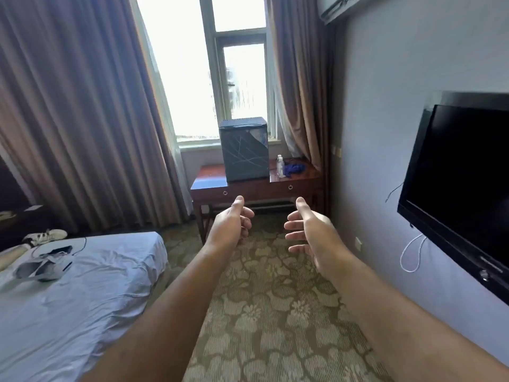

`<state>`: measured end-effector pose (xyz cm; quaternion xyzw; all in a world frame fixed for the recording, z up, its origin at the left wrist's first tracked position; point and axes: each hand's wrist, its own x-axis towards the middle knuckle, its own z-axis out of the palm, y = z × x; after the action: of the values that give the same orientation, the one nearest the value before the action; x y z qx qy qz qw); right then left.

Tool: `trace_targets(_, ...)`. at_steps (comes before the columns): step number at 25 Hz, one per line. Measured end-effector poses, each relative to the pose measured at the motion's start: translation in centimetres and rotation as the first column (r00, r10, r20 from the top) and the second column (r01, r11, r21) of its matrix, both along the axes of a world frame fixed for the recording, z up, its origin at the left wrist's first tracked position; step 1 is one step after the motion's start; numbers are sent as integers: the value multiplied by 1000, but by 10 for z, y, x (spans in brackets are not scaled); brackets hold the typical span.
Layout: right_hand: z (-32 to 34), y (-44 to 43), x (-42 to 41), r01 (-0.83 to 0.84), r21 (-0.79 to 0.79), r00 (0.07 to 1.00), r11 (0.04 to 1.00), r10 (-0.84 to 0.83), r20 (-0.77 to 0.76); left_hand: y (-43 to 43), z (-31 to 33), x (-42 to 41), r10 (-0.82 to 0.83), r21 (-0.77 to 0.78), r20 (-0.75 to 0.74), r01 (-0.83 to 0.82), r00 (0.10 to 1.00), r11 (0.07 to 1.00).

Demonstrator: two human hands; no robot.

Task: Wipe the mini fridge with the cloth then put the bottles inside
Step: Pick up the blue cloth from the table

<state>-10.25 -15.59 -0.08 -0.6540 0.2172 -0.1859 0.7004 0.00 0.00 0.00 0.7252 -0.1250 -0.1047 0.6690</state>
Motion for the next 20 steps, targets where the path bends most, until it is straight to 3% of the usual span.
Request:
trace_targets(6, -52, -2, 153, -15, 32, 996, 999, 18, -88, -21, -48, 149, 1, -15, -77, -3, 997, 1000)
trace_targets(11, -30, -45, 267, 60, 25, 996, 998, -58, -72, -49, -31, 268, -21, -40, -113, 17, 993, 999)
trace_targets(14, -32, -73, 310, 78, 5, 994, 997, -77, -82, -74, -22, 312, -67, -82, -149, 55, 986, 995)
trace_targets(20, -88, -151, 389, 173, 47, 981, 984, -168, -99, -160, -60, 398, -90, 5, -87, 91, 992, 996)
